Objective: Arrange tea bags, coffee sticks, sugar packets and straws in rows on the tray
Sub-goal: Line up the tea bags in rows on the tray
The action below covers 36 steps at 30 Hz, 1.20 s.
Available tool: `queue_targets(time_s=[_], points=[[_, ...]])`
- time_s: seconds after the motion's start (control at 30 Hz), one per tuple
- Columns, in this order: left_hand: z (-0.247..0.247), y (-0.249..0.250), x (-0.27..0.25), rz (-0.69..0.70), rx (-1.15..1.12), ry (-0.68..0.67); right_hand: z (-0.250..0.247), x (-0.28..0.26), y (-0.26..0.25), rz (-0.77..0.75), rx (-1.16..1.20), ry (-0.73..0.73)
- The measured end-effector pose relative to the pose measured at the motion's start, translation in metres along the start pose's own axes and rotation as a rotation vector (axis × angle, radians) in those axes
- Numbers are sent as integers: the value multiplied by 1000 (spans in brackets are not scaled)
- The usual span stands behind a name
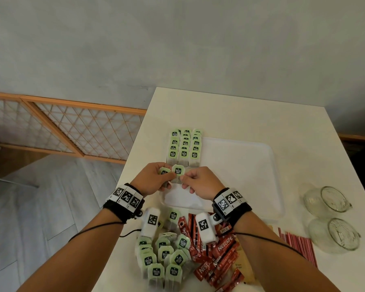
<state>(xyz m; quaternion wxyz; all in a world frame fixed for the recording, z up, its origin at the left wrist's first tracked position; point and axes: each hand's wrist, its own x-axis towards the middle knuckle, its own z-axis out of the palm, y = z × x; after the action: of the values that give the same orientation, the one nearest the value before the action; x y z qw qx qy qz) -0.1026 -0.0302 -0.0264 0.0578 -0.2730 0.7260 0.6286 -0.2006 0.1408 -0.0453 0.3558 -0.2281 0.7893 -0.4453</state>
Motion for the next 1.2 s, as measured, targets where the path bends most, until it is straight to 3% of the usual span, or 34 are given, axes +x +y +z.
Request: queue_targets(time_s=[0.2,0.4,0.7,0.8,1.0,1.2], points=[[-16,-8,6,-65,-110,132,6,23,-6,61,-1,103],[-25,-8,9,-124,-209,174,25,38,-14,137,-16,157],[-27,-16,11,0,-62,169,28,34,-23,170,79,213],[-29,-15,10,52,-35,148,22,25,-20,131,105,215],[-18,-5,8,113,-51,124,19,11,-11,-6,96,21],[-9,-1,13,122,-52,92,18,5,-6,-93,-4,48]])
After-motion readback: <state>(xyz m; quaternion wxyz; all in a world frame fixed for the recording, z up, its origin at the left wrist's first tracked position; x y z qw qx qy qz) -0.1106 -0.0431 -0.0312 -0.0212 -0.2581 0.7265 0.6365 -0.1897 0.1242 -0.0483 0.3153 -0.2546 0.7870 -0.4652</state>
